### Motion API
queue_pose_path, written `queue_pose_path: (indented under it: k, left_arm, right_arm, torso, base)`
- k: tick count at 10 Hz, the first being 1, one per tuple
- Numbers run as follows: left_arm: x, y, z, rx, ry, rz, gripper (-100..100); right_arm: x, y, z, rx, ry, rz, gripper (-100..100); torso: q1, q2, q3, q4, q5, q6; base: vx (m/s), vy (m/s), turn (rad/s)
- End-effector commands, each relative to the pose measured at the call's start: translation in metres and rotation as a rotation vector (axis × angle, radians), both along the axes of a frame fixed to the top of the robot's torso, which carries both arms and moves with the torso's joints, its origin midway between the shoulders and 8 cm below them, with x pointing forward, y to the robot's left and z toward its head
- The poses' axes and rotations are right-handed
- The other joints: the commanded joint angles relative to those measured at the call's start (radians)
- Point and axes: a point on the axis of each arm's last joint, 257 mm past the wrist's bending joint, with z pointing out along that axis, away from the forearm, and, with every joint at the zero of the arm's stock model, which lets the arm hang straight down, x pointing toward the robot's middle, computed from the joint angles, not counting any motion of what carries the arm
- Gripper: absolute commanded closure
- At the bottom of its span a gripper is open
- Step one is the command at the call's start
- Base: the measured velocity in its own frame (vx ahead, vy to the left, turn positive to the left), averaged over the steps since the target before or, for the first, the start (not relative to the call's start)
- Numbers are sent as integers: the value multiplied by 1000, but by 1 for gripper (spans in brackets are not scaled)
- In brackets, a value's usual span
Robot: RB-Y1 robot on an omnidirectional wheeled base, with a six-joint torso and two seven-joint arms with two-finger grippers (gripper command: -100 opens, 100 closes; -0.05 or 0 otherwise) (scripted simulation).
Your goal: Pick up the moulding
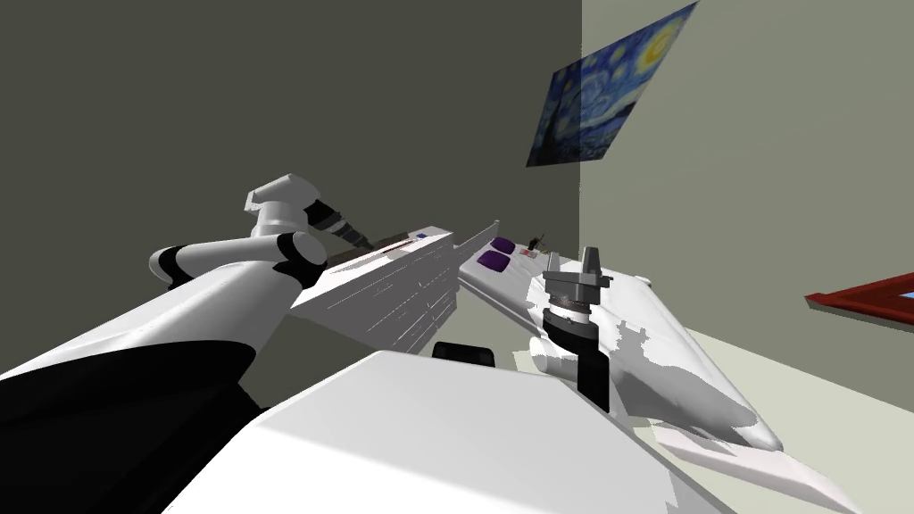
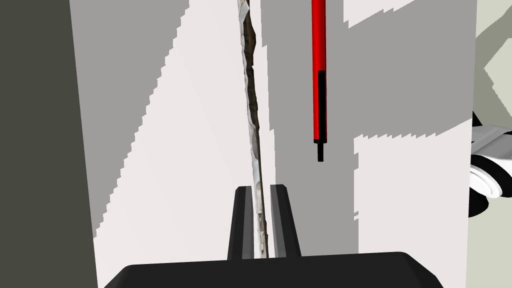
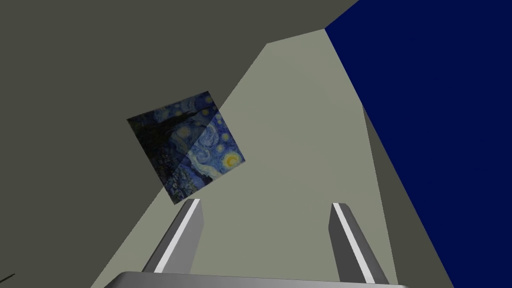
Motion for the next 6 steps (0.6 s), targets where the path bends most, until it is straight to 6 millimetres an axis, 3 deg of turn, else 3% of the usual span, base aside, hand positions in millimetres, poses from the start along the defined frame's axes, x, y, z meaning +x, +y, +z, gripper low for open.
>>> queue_pose_path:
  k: [1,3,4,5,6]
  left_arm:
    - [-16,15,3,-11,0,-5,100]
    - [-12,18,12,23,-29,-36,100]
    - [-16,15,3,0,-6,-34,100]
    - [-32,29,6,-8,-7,-43,100]
    - [-32,29,6,-2,-11,-58,100]
  right_arm:
    - [0,0,0,0,0,0,0]
    - [0,0,0,0,0,0,0]
    - [0,0,0,0,0,0,0]
    - [0,0,0,0,0,0,0]
    - [0,0,0,0,0,0,0]
  torso:
    - [0,0,0,0,0,0]
    - [-2,0,0,1,-1,-1]
    - [0,1,1,0,0,0]
    - [4,3,2,0,1,0]
    - [2,2,1,1,1,-3]
  base:
    - [101,-103,69]
    - [73,-90,67]
    - [6,-3,-26]
    - [73,-76,96]
    - [105,-100,130]
